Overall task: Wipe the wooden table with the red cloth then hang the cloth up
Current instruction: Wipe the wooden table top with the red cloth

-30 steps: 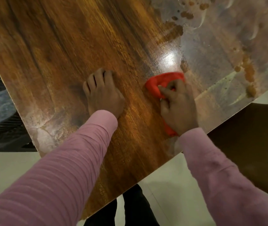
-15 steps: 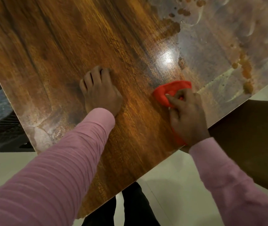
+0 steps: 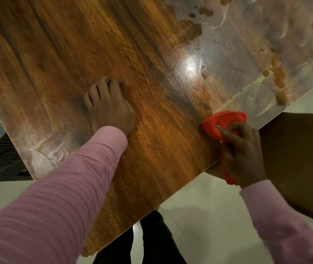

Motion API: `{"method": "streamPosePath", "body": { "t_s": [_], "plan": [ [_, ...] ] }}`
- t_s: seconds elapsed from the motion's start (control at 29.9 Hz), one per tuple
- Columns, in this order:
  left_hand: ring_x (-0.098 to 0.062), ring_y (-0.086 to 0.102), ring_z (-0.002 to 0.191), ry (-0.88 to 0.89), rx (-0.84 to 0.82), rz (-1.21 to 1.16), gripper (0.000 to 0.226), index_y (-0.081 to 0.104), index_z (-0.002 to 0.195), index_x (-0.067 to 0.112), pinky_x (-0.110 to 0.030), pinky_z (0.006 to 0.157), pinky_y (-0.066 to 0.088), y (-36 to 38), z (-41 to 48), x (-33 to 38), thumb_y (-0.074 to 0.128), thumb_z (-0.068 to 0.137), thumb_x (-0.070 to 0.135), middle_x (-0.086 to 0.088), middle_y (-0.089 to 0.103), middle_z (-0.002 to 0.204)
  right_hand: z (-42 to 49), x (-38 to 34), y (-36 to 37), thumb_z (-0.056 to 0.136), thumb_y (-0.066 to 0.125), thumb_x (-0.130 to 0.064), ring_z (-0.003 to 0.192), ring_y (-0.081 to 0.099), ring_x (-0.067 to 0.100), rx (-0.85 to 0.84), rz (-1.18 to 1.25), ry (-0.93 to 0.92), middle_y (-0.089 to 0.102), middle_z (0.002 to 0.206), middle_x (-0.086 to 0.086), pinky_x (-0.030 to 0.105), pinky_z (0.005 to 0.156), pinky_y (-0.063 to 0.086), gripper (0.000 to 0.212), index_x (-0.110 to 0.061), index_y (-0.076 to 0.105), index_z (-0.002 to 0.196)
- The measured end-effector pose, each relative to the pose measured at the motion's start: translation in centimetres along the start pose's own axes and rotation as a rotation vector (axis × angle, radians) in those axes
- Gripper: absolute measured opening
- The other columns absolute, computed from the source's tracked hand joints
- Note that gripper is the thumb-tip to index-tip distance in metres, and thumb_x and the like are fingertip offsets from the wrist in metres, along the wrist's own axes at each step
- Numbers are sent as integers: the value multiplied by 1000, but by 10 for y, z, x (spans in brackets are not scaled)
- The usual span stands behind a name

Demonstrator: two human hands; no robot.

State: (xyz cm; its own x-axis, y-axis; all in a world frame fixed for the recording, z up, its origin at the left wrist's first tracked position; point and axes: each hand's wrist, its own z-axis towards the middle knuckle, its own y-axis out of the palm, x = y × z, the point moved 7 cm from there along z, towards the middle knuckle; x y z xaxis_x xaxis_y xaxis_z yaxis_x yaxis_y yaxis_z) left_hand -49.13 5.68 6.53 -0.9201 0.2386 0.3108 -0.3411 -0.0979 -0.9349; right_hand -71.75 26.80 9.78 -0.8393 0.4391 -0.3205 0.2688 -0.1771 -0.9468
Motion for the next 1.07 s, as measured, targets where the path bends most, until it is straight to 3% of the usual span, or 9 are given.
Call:
{"method": "streamPosePath", "body": {
  "t_s": [0.07,0.2,0.33,0.43,0.57,0.64,0.84,0.97,1.07],
  "plan": [
    [-35,44,119,-3,-1,-1,41,56,122,16,-48,102,28,0,0,0,45,82,19,-12,51,130,-3,-4,2,83,61,1,105,45,38,-11,0,19,56,114,14,47,86,44,37,-13,68,117],
    [-35,45,119,-1,1,22,41,56,122,15,-49,102,29,0,0,1,43,82,19,-11,51,129,-58,-59,22,85,54,-12,104,49,28,-139,29,-274,56,112,6,39,81,48,35,-17,68,117],
    [-35,43,120,-4,-2,8,41,55,122,16,-48,103,28,0,-1,1,43,83,19,-11,50,130,-79,-69,25,87,49,-21,98,52,23,-204,69,-369,60,110,3,35,76,50,35,-20,68,117],
    [-34,42,121,-10,-21,-5,41,55,122,16,-48,103,27,-1,-1,1,43,84,19,-11,50,131,-43,-33,11,83,55,-6,94,50,30,-100,-25,-253,60,107,10,39,74,47,33,-14,70,112],
    [-34,43,121,40,-33,37,41,54,123,15,-49,101,29,-4,-4,8,43,83,16,-11,49,133,18,12,-4,81,61,6,103,47,38,-13,-25,77,57,111,14,38,86,40,39,-10,69,116],
    [-34,45,119,38,-32,48,43,55,122,15,-49,100,31,-7,-9,18,44,81,16,-11,50,133,22,-5,0,81,60,6,103,47,37,16,-8,73,57,110,13,34,84,35,38,-9,69,115],
    [-29,46,122,102,-115,-40,48,59,122,19,-46,99,31,9,-56,103,56,74,17,-6,52,134,-13,-60,20,85,43,-19,93,52,31,-120,4,-301,61,111,7,38,77,42,37,-18,72,107],
    [-30,47,121,9,-99,-123,43,59,122,16,-50,100,33,18,-48,112,54,79,13,-9,54,131,44,7,0,75,58,2,104,50,40,11,-111,-114,58,117,14,48,90,41,44,-14,69,114],
    [-31,47,120,29,-92,-108,40,58,122,17,-50,99,34,22,-50,110,47,83,16,-9,54,130,92,55,-15,82,56,1,113,43,39,45,-113,84,54,125,11,45,98,36,45,-15,64,124]
  ]
}}
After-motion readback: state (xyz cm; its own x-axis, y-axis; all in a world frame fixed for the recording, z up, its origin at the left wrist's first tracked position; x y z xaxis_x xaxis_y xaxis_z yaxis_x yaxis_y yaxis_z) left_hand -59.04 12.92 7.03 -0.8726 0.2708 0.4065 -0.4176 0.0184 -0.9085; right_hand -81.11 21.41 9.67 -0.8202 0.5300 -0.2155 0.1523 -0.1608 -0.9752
